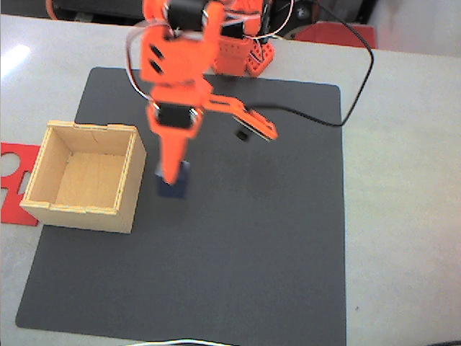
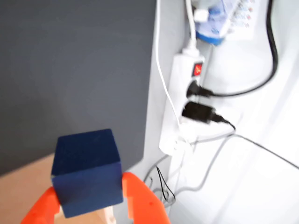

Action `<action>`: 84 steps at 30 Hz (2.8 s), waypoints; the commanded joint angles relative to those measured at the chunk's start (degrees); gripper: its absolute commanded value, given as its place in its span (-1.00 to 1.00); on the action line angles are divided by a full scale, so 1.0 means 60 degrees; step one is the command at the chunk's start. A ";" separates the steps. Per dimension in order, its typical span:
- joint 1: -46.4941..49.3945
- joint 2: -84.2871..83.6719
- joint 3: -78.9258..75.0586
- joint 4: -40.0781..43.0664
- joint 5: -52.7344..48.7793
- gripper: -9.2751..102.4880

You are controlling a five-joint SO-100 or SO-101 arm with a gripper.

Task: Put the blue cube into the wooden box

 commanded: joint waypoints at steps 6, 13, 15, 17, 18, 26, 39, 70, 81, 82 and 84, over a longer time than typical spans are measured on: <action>0.2827 0.1055 -0.0615 -0.0439 -0.1289 -0.83; 0.4585 0.0117 -0.0630 -0.2183 -0.2021 -0.83; 0.4761 -0.0293 -0.0630 -0.2446 -0.2036 -0.83; 0.4834 -0.0659 -0.0557 -0.2651 -0.2036 -0.83; 0.4849 -0.0864 -0.0542 -0.2695 -0.2036 -0.83; 0.4688 -0.2358 -0.0527 -0.2915 -0.1919 -0.83; 0.4351 -0.3530 -0.0527 -0.3032 -0.2021 -0.43; -0.0381 0.8789 0.1948 0.0410 -0.1567 -0.83; -0.0190 1.4736 0.6401 0.1274 -0.2578 -0.83; -0.0190 1.4736 0.6577 0.1289 -0.2520 -0.83; -0.0396 1.4736 0.7148 0.1172 -0.2358 -0.83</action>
